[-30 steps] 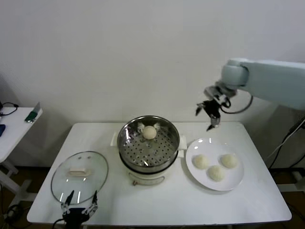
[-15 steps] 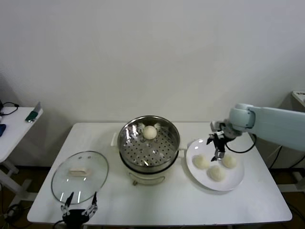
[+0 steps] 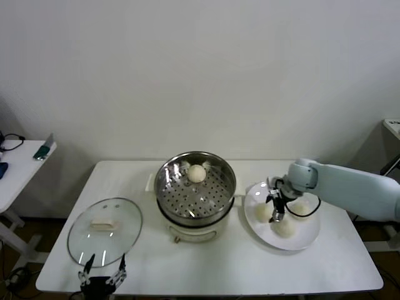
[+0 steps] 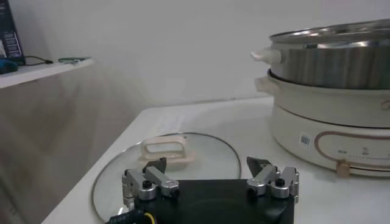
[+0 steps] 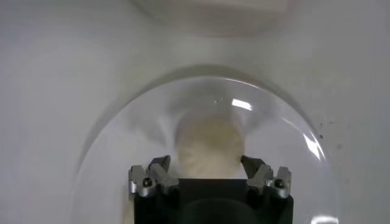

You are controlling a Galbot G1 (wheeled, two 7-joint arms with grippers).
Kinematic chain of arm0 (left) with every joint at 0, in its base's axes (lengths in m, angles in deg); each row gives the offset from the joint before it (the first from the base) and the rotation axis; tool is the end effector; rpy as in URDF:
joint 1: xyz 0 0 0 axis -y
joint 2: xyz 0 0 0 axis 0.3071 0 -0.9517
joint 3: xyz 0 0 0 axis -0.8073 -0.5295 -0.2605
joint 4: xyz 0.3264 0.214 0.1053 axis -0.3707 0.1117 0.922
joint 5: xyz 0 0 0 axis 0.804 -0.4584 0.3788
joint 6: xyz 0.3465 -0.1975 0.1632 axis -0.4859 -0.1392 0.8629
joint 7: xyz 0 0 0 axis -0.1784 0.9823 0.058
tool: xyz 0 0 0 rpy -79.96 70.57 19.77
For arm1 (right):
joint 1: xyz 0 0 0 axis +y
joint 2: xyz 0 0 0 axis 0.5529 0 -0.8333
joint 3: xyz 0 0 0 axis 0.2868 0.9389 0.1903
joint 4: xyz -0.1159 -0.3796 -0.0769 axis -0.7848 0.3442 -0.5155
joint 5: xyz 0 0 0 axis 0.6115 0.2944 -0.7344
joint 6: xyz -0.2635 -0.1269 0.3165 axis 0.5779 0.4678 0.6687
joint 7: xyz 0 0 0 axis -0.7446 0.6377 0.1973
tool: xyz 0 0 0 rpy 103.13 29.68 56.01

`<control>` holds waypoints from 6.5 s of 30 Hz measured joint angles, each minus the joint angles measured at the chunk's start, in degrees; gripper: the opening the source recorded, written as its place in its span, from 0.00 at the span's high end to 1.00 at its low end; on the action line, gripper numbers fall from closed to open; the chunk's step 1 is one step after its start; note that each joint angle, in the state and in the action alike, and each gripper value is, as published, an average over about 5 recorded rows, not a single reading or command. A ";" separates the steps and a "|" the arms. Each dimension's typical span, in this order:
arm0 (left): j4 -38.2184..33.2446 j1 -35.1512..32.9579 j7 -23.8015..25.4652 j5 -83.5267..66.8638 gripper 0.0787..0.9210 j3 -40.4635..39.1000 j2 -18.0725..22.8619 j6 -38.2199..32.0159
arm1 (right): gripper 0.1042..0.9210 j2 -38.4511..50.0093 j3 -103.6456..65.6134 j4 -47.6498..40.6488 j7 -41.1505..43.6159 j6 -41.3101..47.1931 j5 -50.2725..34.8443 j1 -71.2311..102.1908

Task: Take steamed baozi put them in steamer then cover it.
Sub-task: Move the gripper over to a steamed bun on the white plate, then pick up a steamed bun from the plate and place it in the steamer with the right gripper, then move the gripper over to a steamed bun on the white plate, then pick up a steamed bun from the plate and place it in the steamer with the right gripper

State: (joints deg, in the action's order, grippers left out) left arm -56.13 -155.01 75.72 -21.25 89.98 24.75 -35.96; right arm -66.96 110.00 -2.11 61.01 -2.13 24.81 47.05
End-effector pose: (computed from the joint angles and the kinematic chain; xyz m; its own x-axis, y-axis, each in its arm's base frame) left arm 0.1089 0.0777 -0.4239 -0.9380 -0.1171 0.3263 -0.0823 0.9895 0.1185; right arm 0.6124 -0.1024 -0.2908 -0.1368 -0.1302 0.9820 -0.9883 0.0856 -0.1263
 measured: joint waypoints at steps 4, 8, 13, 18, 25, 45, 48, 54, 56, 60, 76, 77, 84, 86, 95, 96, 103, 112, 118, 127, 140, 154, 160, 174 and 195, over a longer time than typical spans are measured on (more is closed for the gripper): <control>-0.08 -0.05 -0.14 0.01 0.12 0.05 0.00 0.00 | 0.33 -0.39 -0.49 -0.64 0.06 -0.11 0.02 0.37; -0.21 -0.08 -0.17 0.10 0.12 -0.10 0.02 -0.03 | 0.39 -0.25 -0.25 -0.64 0.77 -0.59 -0.70 -0.65; -0.39 -0.24 -0.18 0.18 0.12 -0.43 0.16 -0.20 | 0.40 0.65 2.64 0.24 2.72 -1.86 -2.54 -5.77; -0.45 -0.09 -0.17 0.34 0.12 -0.95 0.17 -0.25 | 0.40 0.87 8.34 1.46 5.52 -3.51 -4.95 -15.81; -0.72 0.24 -0.08 0.43 0.12 -1.30 -0.10 -0.16 | 0.40 -1.60 13.51 6.51 7.01 -3.14 -12.46 -31.29; -0.88 0.60 0.02 0.27 0.12 -0.96 -0.37 0.11 | 0.40 -24.02 9.16 13.08 -6.38 8.16 -25.74 -31.73; -0.76 0.59 0.02 0.19 0.12 -0.87 -0.37 0.13 | 0.40 -26.96 8.88 11.38 -8.52 9.51 -25.09 -28.96; -0.49 0.59 0.01 0.10 0.12 -0.85 -0.43 0.10 | 0.40 -30.83 8.48 8.29 -12.04 11.49 -23.98 -24.00; -0.52 0.54 0.01 0.10 0.12 -0.92 -0.44 0.09 | 0.40 -31.68 8.32 7.46 -12.92 12.00 -23.65 -22.59; -0.59 0.43 0.01 0.14 0.12 -0.98 -0.52 0.07 | 0.39 -33.00 8.20 6.00 -14.38 12.81 -23.01 -20.33; -1.39 -0.05 0.00 0.55 0.12 -1.15 -0.64 0.05 | 0.12 -31.22 8.78 6.73 -12.36 10.75 -22.20 -22.02; -1.47 -0.10 0.00 0.60 0.12 -1.16 -0.64 0.07 | 0.12 -30.17 9.22 7.19 -11.12 9.75 -22.30 -23.15; -2.08 0.00 0.06 0.62 0.12 -1.41 -0.70 0.57 | 0.12 -18.38 15.25 12.00 -0.53 1.89 -21.98 -33.64; -2.16 0.16 0.16 0.60 0.12 -1.55 -0.78 0.75 | 0.12 -14.07 17.85 13.89 2.24 0.05 -20.94 -36.70; -2.78 0.80 0.73 0.57 0.12 -1.88 -0.68 1.44 | 0.12 4.15 26.52 20.20 8.04 -3.60 -11.12 -39.94; -2.87 0.85 0.77 0.58 0.12 -1.90 -0.60 1.50 | 0.12 5.80 26.56 20.46 8.17 -3.64 -9.77 -39.01; -3.08 0.77 0.73 0.77 0.12 -1.74 -0.05 1.55 | 0.12 13.01 21.36 20.02 7.88 -3.05 -1.65 -27.91; -2.99 0.40 0.61 1.05 0.12 -1.44 0.40 1.38 | 0.12 14.10 9.48 14.79 5.48 -1.22 4.61 -11.60; -2.70 0.27 0.55 1.09 0.12 -1.27 0.42 1.32 | 0.12 12.68 3.98 11.55 4.19 -0.22 5.89 -4.39; -2.43 0.47 0.50 1.05 0.12 -1.29 0.18 1.24 | 0.14 10.51 -0.87 8.66 2.12 0.72 6.50 1.31; -2.75 0.24 0.47 1.18 0.12 -1.51 0.18 1.24 | 0.24 10.00 -1.77 8.29 3.30 -0.33 6.62 1.34; -3.92 0.04 0.45 1.52 0.12 -1.52 0.22 1.42 | 0.24 2.55 9.46 9.50 13.52 -13.92 4.29 -26.22; -4.15 -0.02 0.45 1.60 0.12 -1.42 0.34 1.44 | 0.24 -4.50 8.72 15.31 15.27 -21.79 5.15 -35.26; -4.70 -0.38 0.31 1.50 0.12 -0.54 0.84 1.25 | 0.24 -21.58 7.37 22.30 12.23 -30.50 16.37 -32.89; -4.44 -0.64 -0.01 1.42 0.12 -0.35 1.19 1.10 | 0.20 -28.00 8.28 16.75 8.82 -33.39 29.03 -21.26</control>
State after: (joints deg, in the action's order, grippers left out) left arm -60.57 -155.65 75.70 -19.83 89.63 25.94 -34.86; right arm -94.96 118.29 14.65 69.83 -35.52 53.84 25.79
